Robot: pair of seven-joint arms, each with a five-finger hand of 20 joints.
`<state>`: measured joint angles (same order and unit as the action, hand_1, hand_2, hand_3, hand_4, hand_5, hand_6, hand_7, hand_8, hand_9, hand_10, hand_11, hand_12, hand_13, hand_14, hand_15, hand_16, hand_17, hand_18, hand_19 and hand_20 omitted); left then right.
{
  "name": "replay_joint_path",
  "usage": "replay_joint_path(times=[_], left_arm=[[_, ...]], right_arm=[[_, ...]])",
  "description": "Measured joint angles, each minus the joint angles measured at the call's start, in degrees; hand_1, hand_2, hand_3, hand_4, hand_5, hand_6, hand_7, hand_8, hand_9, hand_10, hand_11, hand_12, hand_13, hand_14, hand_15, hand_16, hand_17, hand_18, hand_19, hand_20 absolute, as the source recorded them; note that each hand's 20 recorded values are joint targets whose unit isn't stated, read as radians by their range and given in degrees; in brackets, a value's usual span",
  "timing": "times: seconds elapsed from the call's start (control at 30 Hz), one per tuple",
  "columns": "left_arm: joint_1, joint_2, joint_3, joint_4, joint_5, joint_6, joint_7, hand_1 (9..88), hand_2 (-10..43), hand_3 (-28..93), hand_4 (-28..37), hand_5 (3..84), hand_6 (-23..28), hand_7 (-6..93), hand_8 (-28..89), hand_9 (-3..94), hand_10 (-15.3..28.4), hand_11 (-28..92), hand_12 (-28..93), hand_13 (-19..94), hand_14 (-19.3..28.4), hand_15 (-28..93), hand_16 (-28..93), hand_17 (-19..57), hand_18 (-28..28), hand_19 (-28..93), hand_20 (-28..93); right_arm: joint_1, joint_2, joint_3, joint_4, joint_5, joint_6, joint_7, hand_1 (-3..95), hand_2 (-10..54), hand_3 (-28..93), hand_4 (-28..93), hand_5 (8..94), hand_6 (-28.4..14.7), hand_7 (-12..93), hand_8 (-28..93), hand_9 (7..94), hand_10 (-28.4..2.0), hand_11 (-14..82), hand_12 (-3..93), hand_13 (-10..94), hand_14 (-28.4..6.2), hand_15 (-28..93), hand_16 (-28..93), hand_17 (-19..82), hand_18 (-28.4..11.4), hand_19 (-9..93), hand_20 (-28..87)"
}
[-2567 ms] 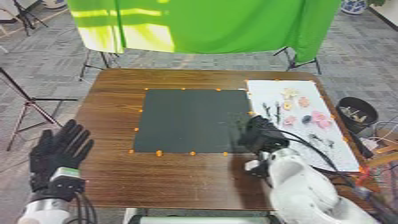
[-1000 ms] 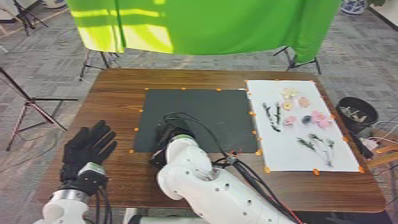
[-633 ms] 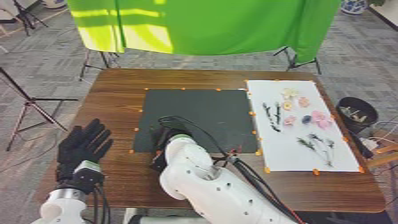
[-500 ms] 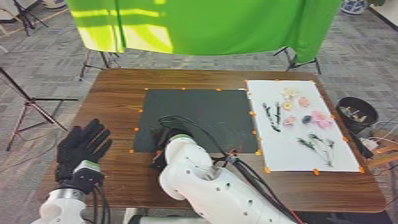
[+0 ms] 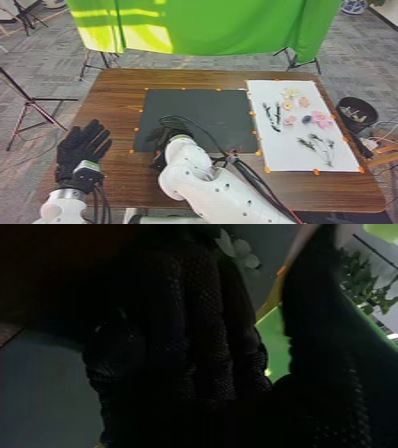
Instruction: Arrange flowers
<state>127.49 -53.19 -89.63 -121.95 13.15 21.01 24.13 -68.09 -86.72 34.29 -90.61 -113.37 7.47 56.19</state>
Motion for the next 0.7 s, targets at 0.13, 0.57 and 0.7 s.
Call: replay_joint_path(times=[0.13, 0.57, 0.7], left_arm=[[0.29, -0.21, -0.29, -0.07, -0.54, 0.00, 0.96, 26.9, 14.7, 73, -28.2, 43.7, 11.1, 14.2, -8, 30.2, 16.7, 25, 11, 19, 16.2, 36, -7, -7.8, 14.4, 36, 9], [3.76, -1.29, -3.51, -1.12, -0.93, 0.00, 3.00, 26.9, 14.9, 73, -28.3, 43.7, 11.1, 14.3, -8, 30.3, 16.6, 25, 10, 19, 16.3, 36, -8, -7.7, 14.5, 36, 9], [3.91, -1.26, -3.40, -1.16, -0.96, 0.00, 3.22, 26.7, 14.9, 73, -28.3, 43.7, 11.1, 14.3, -8, 30.3, 16.6, 25, 10, 19, 16.3, 36, -8, -7.7, 14.5, 36, 9]], right_arm=[[0.18, 2.22, -1.91, -1.76, -0.07, 2.06, -0.78, 25.0, -3.2, 80, -21, 57.4, -9.1, 47, -18, 75.6, -20.8, 35.5, 24.1, 75, -16.4, 55, 24, 42, -27.4, 93, 23], [-2.75, 14.37, 3.70, -12.29, -0.98, 4.68, -11.86, 13.2, 15.7, 76, -24, 55.3, -1.7, 19, -13, 45.7, -23.2, 23.7, 19.0, 33, -21.7, 53, 15, 15, -23.1, 70, 28], [-4.42, 14.83, 10.35, -12.06, 5.46, -3.12, -26.32, 3.0, 23.9, 70, -25, 53.5, 0.6, 14, -12, 27.3, -18.7, 3.2, 15.1, 14, -18.3, 3, 31, -4, -18.0, 43, 20]])
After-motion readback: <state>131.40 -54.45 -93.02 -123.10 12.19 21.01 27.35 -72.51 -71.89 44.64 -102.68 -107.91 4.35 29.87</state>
